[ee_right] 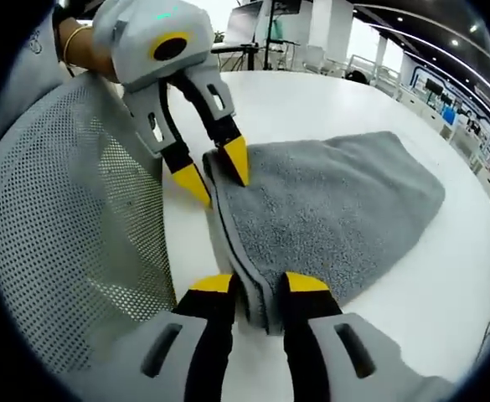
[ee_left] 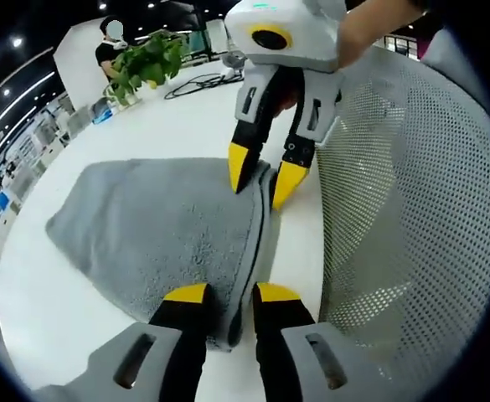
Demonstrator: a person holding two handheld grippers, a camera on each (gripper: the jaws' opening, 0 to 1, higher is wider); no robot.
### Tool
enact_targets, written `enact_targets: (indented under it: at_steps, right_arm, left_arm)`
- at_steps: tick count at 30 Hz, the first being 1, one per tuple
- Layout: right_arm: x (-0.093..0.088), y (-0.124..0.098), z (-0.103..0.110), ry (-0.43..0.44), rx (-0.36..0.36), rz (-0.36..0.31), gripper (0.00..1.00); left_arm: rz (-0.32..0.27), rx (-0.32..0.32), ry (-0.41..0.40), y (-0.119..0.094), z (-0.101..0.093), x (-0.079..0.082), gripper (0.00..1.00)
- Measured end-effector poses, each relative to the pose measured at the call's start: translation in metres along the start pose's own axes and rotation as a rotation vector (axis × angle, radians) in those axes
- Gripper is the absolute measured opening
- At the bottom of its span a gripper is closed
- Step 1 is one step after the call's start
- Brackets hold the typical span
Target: Fold the towel on the table until its edges align and the towel forms a compact rectangular stack.
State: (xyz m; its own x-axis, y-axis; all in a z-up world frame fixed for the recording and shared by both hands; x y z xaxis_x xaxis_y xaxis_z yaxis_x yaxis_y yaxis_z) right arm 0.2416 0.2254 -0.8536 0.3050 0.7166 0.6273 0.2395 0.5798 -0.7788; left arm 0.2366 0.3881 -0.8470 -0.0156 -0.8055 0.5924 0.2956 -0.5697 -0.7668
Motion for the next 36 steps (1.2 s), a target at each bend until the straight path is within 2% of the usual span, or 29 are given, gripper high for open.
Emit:
enact_targets:
  at_steps: [5,9,12,14,15,18,27,31,36]
  right_arm:
    - [-0.0029,0.0002,0.0007,-0.02,-0.001,-0.014,0.18]
    - [-0.0013,0.0012,-0.0029,0.005,-0.009,-0.018,0.13]
    - [0.0005,0.003,-0.0041,-0.021,-0.021,-0.004,0.09]
    - [0.0003,0.0043,-0.0047,-0.039,-0.029,0.0,0.08]
    - [0.0003,0.0048,-0.0043,-0.046,-0.031,-0.002,0.07]
    - [-0.0012,0.0062,-0.0023,-0.043,-0.054,-0.009,0.07]
    - [-0.0023,0.008,-0.0005,-0.009,-0.089,-0.02,0.06]
    - [-0.001,0.0085,0.0024,-0.037,-0.124,-0.002,0.05]
    - [-0.0028,0.0086,-0.0001,0.003,-0.119,-0.012,0.05]
  left_arm:
    - [0.033,-0.018,0.025,0.0031,0.0001,0.0043,0.19]
    - [0.027,0.01,0.026,0.0035,-0.0013,0.0031,0.15]
    - [0.029,0.02,0.03,0.004,-0.0027,0.0037,0.14]
    - [0.031,0.021,0.048,0.0047,-0.0033,0.0043,0.12]
    - [0.046,0.046,0.097,0.0048,0.001,0.0038,0.1]
    - [0.054,0.019,0.076,0.0053,0.0017,0.0062,0.08]
    - [0.052,0.001,0.065,0.0059,0.0044,0.0041,0.07]
    - [0.036,0.002,0.025,0.0053,0.0052,0.0022,0.07]
    - [0.015,0.006,-0.023,0.0047,0.0051,0.0002,0.07]
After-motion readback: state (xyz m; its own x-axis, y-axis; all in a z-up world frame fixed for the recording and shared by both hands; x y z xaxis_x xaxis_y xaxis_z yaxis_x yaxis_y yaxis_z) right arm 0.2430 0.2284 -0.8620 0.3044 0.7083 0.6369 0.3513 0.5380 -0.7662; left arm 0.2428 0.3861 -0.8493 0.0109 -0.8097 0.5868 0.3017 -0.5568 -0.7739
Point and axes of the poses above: the point that each gripper's makers call its tool centre point, and the gripper's own axes: y roughly forward along the fingers, z roughly to its left, x roughly out of its top, the point moved 8 cm from there along -y, roughly backward along the fingers, and after that the axes turned 9 degrees about y, right-handed, at the moved point
